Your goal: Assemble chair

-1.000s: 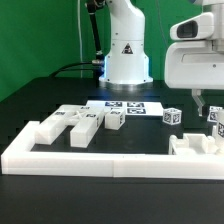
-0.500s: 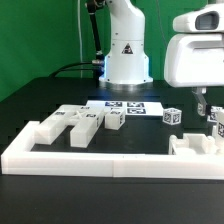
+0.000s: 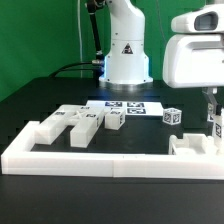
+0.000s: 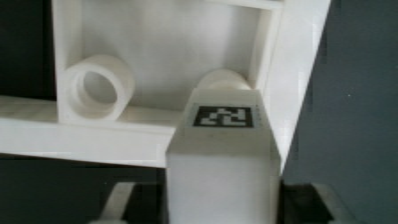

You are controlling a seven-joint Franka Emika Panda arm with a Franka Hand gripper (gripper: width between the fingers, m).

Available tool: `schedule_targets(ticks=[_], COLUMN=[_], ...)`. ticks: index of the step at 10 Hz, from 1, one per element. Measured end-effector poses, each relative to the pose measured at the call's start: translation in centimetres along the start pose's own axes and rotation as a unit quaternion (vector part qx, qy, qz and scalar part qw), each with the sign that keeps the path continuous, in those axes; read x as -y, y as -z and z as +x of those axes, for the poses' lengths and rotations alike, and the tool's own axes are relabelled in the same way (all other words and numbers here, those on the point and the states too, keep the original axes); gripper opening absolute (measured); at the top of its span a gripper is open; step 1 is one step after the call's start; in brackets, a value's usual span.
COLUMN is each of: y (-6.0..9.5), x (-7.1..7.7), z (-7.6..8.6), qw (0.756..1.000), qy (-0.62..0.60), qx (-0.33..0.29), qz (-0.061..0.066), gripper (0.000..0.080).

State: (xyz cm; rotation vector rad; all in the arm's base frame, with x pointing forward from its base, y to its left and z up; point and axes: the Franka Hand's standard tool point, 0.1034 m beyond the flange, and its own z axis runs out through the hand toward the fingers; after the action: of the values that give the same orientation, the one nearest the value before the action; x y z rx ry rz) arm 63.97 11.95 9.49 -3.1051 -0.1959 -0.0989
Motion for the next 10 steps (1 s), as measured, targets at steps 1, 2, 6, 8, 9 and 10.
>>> schedule_targets(ticks=[1,2,6,8,9,10], y=[0.00,-0.02,-0.05,-0.12,-0.17,-0.20], x=[0.01,-0.04,-0.17,-0.25,-0.29,-0.36], z=[-0.01,-0.02,-0.13,-0.22,-0.26,-0.27], qw=[0.999,0.997,0.963,0.923,0.889,0.861], qy=[-0.032,-0.081,-0.270,-0.385,-0.459,-0.509], qx=[0.000,0.000,0.001,0.002,0.002,0.000], qz=[0.001,0.000,0.001,0.003,0.002,0.009], gripper=[0.0284,0.0284,0.0284,0.0285,0.0285,0.0285])
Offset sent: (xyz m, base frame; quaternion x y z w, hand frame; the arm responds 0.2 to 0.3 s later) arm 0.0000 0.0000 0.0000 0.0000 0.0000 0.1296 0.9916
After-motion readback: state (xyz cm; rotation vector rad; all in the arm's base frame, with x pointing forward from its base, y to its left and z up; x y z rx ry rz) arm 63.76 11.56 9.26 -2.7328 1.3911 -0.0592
